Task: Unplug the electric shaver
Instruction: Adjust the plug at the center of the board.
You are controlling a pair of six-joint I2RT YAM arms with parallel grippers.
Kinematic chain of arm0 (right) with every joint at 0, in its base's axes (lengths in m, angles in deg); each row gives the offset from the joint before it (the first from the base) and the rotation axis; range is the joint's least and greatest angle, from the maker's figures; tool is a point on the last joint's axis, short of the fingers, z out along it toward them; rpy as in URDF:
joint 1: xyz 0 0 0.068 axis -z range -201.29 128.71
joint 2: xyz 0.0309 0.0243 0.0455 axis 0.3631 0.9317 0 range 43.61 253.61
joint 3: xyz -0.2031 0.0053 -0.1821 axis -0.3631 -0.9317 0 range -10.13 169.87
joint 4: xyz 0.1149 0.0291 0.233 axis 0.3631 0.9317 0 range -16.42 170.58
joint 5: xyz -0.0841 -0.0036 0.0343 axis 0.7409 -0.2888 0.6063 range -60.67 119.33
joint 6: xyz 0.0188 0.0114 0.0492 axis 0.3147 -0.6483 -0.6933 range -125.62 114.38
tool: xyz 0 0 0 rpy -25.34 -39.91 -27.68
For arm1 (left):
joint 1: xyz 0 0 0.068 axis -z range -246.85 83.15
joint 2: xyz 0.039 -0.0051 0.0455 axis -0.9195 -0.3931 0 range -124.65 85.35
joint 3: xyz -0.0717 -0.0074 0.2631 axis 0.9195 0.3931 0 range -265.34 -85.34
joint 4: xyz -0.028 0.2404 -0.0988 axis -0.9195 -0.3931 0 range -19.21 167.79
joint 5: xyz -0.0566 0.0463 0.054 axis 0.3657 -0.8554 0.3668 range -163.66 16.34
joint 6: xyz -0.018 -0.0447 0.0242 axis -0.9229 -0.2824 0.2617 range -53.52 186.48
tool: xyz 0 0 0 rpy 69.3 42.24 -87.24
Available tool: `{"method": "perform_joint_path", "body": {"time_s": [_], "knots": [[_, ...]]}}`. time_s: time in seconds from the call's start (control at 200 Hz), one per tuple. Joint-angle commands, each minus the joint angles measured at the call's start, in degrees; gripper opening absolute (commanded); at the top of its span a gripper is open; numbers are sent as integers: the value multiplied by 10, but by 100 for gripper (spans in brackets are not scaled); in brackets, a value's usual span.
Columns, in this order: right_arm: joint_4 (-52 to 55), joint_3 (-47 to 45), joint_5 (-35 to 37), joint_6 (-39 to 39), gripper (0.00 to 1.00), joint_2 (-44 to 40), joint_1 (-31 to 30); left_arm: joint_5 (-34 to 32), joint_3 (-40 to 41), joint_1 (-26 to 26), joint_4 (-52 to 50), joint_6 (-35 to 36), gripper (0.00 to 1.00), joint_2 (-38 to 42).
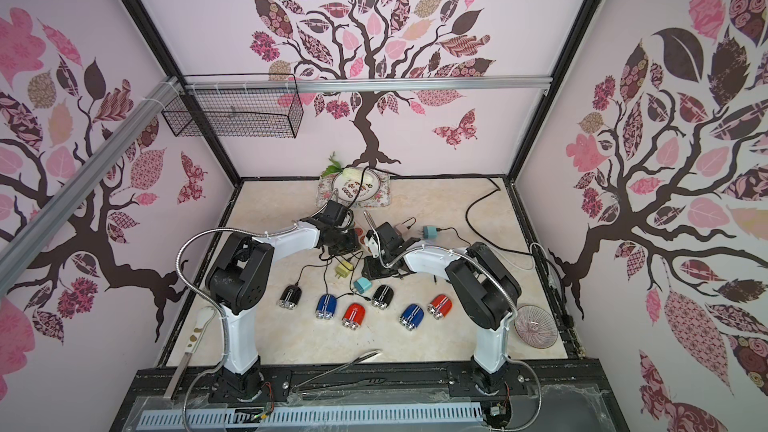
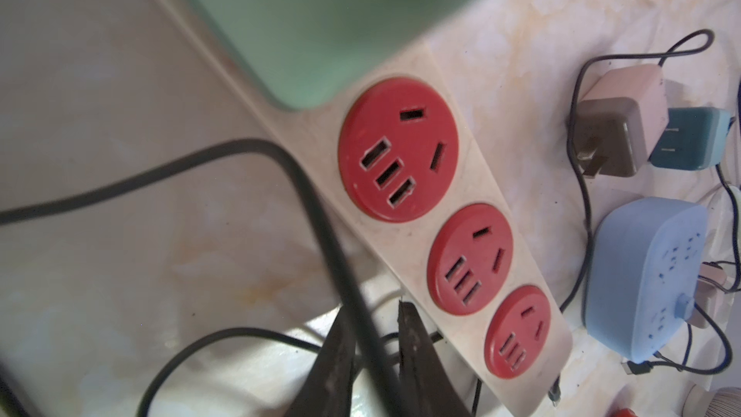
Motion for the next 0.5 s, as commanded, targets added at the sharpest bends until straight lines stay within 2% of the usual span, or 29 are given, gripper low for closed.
{"method": "perform_joint_path", "body": {"time_s": [0.0, 0.495], "knots": [[-7, 14, -16, -1, 33, 15, -5, 6, -34, 2, 13, 1, 23, -16], [-3, -15, -32, -5, 33, 2, -39, 14, -60, 4, 16, -4, 23, -31]]}}
